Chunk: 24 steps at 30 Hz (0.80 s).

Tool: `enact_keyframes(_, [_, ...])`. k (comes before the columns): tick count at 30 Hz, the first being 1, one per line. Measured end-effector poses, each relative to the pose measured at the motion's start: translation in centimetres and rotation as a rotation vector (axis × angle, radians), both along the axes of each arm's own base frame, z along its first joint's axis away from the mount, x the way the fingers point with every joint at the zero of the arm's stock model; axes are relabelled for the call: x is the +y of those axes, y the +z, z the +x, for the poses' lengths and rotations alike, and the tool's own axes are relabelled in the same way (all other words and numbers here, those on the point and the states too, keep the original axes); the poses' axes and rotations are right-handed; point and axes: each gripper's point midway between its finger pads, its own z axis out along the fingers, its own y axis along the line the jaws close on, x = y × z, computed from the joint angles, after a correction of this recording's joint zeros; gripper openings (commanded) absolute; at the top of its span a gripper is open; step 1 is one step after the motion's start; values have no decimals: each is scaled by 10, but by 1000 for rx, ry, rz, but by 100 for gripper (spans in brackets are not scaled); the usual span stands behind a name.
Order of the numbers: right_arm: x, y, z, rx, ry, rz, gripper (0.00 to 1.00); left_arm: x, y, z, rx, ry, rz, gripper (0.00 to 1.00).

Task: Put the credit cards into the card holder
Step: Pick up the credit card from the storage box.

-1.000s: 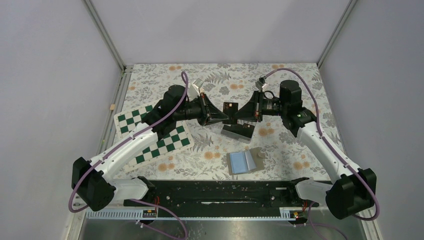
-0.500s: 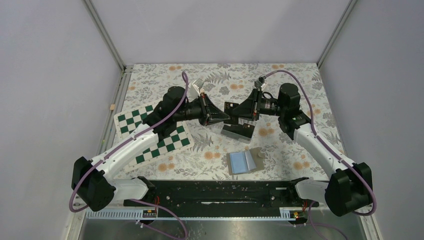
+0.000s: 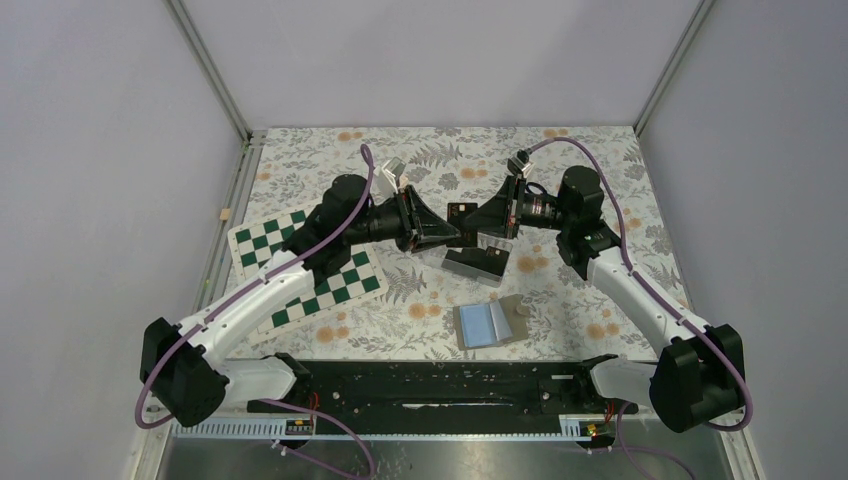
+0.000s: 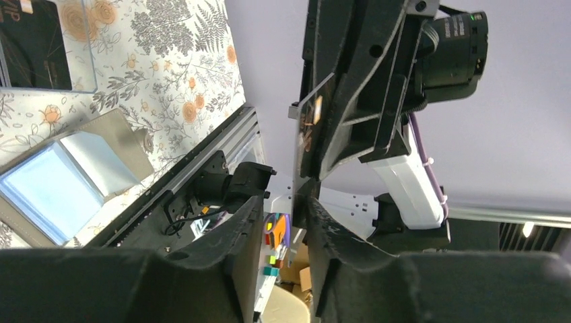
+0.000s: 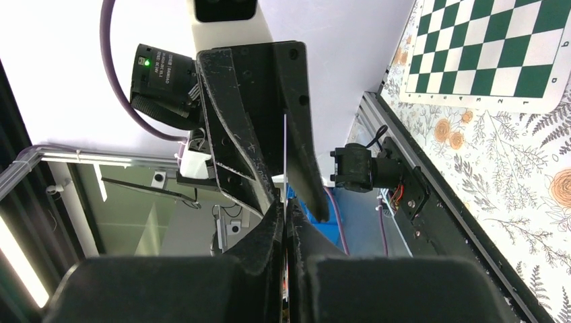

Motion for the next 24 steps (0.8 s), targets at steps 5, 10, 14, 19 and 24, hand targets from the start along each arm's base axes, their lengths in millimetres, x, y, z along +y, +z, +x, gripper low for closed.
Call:
enact_keyframes(5, [0,0,-2,2,13,1,0,3,-6,0,-1,9,27,54])
enact_keyframes(10, [0,-1,-3,8,16,-1,0,7,-9,0,-3,26,34,54])
enact_keyframes(14, [-1,-8,-5,43,15,-23,0,16,-14,1,-3,57,46,54])
enact_keyframes(19, [-8,-37,-7,68,14,-114,0,32,-28,3,-12,110,131,53])
enact_keyframes(24, [-23,-89,-16,43,4,-283,0,46,-68,-5,38,127,251,44])
